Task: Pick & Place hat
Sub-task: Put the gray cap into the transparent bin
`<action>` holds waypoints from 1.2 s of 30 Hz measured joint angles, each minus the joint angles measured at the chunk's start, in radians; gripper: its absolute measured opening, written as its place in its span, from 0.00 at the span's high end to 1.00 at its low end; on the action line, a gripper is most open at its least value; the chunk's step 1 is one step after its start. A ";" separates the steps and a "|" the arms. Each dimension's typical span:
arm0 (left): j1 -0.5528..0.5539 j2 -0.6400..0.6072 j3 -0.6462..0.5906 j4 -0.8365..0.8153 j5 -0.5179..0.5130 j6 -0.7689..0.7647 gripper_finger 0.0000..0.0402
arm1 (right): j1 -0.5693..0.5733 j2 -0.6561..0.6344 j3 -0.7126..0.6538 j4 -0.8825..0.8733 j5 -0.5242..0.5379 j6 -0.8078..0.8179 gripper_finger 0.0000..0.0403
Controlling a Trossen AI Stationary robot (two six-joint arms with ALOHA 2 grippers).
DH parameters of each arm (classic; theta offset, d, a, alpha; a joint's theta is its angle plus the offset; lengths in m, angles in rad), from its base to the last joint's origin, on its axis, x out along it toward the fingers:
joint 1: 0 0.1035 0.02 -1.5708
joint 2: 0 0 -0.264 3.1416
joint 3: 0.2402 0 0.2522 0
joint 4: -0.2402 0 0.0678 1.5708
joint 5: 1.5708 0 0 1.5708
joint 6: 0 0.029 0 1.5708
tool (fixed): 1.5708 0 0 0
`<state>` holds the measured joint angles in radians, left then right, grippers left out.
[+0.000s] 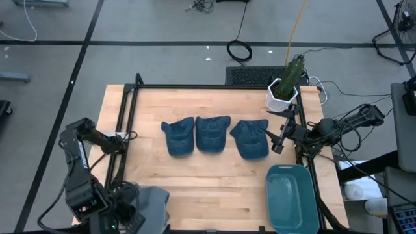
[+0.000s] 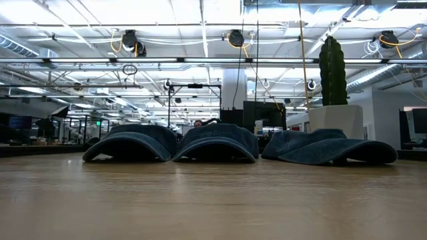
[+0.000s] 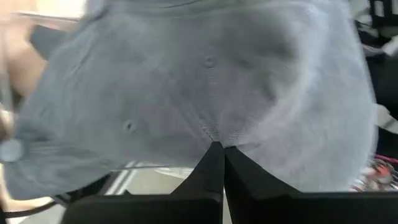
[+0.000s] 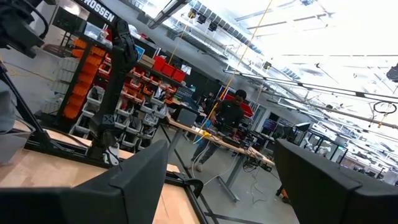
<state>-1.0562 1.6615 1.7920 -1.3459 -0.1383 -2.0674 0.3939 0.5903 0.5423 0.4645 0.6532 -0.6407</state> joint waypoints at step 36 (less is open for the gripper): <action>0.149 0.333 0.018 0.014 -0.017 0.561 1.00 | 0.000 0.000 0.000 0.000 0.000 0.000 0.31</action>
<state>-0.9073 1.9949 1.8099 -1.3315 -0.1551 -1.5061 0.3936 0.5900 0.5423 0.4648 0.6529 -0.6407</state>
